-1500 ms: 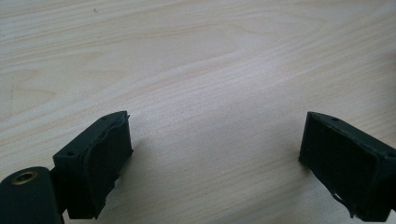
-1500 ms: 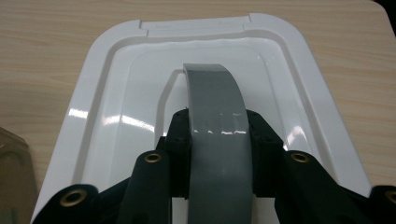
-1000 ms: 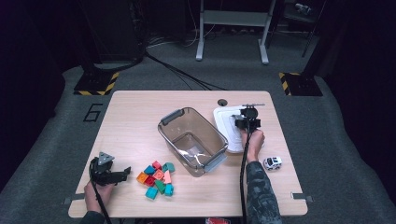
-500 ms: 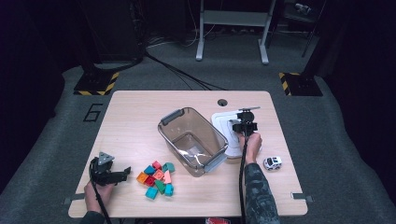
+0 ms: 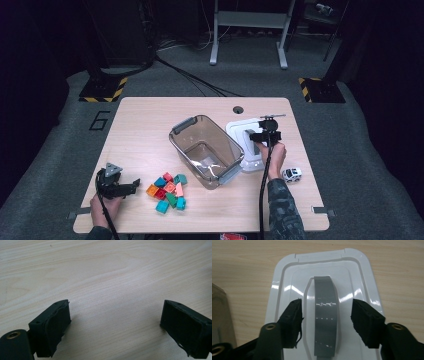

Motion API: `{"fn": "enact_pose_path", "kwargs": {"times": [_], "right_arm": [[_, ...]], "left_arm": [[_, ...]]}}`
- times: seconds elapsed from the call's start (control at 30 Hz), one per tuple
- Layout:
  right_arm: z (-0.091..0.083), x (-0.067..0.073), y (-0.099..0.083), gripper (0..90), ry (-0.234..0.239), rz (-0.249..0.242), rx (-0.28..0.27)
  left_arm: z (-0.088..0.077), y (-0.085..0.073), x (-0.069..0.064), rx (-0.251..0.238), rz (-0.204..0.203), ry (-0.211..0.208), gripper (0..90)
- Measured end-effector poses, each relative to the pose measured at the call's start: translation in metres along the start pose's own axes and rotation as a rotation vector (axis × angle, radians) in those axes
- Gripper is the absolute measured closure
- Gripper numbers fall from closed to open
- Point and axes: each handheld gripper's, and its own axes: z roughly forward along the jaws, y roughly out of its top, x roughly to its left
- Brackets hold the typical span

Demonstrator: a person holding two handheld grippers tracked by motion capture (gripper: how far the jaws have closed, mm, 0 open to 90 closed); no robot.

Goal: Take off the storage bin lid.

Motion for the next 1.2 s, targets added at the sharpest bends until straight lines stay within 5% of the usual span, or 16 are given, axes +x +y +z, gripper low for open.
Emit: {"fn": "enact_pose_path", "kwargs": {"times": [0.5,0.73,1.2], "right_arm": [[-0.055,-0.007,-0.026,19.7,0.047,-0.067,-0.064],[-0.072,-0.012,-0.043,15.4,0.028,-0.107,-0.078],[-0.084,-0.037,-0.079,11.7,-0.028,-0.077,-0.070]], "left_arm": [[0.000,0.000,0.000,0.001,0.001,0.000,8.9],[0.000,0.000,0.000,0.000,0.000,-0.001,8.9],[0.000,0.000,0.000,0.000,0.001,-0.001,9.1]]}}
